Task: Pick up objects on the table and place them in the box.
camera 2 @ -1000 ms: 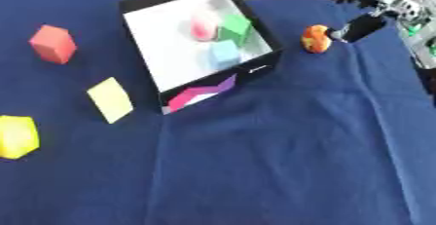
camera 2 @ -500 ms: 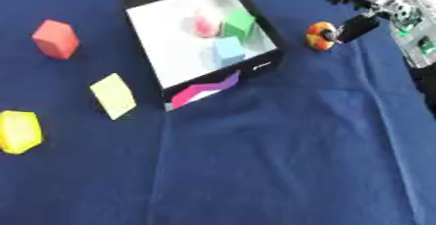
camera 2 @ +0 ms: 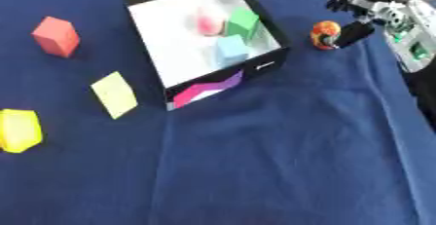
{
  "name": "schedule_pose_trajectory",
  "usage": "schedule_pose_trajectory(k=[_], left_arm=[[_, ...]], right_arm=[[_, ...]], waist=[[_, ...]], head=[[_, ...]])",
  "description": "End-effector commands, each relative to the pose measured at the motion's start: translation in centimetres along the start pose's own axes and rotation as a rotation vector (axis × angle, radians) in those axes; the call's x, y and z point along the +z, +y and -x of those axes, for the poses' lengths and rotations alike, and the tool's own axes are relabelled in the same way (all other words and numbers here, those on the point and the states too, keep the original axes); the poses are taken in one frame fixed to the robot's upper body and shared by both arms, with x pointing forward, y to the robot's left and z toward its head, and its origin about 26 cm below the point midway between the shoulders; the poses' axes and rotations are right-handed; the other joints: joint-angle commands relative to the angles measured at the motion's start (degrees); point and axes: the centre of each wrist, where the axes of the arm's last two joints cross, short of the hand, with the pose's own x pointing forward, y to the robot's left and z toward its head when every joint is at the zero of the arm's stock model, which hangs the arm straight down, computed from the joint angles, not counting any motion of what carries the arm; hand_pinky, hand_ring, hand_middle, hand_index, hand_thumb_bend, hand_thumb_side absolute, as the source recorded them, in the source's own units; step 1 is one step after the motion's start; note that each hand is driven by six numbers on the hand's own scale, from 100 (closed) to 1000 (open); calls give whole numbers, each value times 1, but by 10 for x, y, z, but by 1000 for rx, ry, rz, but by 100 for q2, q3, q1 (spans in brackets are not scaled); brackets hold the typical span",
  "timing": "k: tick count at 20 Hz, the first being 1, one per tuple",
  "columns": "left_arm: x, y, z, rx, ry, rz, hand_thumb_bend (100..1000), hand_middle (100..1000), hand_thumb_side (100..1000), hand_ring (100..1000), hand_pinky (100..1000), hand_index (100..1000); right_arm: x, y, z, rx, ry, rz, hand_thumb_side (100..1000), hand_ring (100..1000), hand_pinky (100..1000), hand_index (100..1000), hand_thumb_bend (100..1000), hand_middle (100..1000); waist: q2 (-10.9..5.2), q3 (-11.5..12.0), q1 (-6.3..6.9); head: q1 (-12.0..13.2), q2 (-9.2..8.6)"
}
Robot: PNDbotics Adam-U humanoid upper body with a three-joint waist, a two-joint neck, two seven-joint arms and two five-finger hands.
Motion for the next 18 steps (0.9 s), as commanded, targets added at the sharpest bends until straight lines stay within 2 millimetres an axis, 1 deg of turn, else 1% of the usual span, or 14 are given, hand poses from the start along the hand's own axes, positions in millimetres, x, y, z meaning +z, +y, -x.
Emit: schedule_pose_trajectory(k=[1,7,14,16,18], left_arm=[[-4,0,-13,-8,-47,14,100,672,738,756,701,748],[-5,-3,-15,-4,-54,27,100,673,739,757,701,748],[-6,-4,-17,-5,-58,33,100,674,739,758,701,748],[-6,-3,-16,-5,-57,34,100,674,740,758,701,748],[-6,-3,-16,-8,-55,35,100,674,740,759,701,748]], right_arm=[[4,-12,8,7,32,41,218,931,868,898,322,849],[4,-6,17,-9,71,43,223,931,867,898,312,848],[7,-2,26,-18,103,39,231,930,866,897,306,845],[7,-1,28,-21,113,36,225,924,863,892,319,833],[7,-1,28,-27,124,36,218,912,854,876,316,800]], waist=[[-3,28,-64],[38,83,-86],[71,107,-98],[74,105,-98],[75,98,-98]], head=[[-19,-97],[-23,-167],[-56,-191],[-61,-185],[-50,-173]])
